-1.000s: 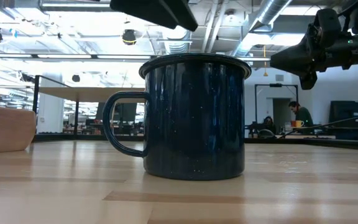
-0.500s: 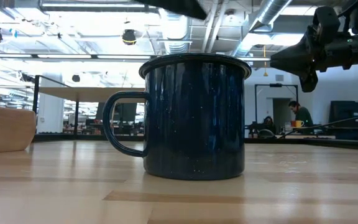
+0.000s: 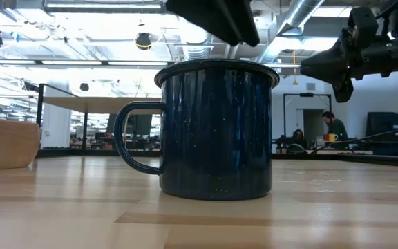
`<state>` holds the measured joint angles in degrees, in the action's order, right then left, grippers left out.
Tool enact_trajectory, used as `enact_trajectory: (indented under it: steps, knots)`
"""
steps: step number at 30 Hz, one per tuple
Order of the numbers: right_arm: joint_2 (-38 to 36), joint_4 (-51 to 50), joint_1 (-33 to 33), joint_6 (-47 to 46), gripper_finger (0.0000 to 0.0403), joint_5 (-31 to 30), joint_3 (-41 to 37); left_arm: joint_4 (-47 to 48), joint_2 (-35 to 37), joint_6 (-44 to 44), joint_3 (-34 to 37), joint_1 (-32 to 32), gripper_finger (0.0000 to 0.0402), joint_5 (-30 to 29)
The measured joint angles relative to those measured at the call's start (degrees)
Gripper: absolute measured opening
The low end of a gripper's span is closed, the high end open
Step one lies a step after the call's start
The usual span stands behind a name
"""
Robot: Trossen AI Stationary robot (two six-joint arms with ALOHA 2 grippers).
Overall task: Stack small to large cups/mugs on shelf
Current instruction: Put the dark blue mug on the shelf
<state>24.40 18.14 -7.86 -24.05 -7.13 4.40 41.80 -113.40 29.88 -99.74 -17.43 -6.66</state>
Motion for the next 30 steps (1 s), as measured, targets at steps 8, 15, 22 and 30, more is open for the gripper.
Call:
enact_trajectory:
  steps: [8,15,22,30]
  knots:
    - [0.0,-0.1,0.0,0.0,0.0118,0.0,0.0,3.0,-4.1,0.2,-3.5,1.3,0.0201,6.7]
    - [0.0,-0.3,0.0,0.0,0.0118,0.0,0.0,0.5,-5.9,3.8,-3.4,2.7,0.0201,7.9]
    - [0.1,-0.2,0.0,0.0,0.0118,0.0,0.0,0.3,-8.5,3.5,-3.3,2.7,0.0201,11.4]
    - [0.4,-0.1,0.0,0.0,0.0118,0.1,0.0,1.1,-8.7,4.1,-3.3,3.3,0.02,12.0]
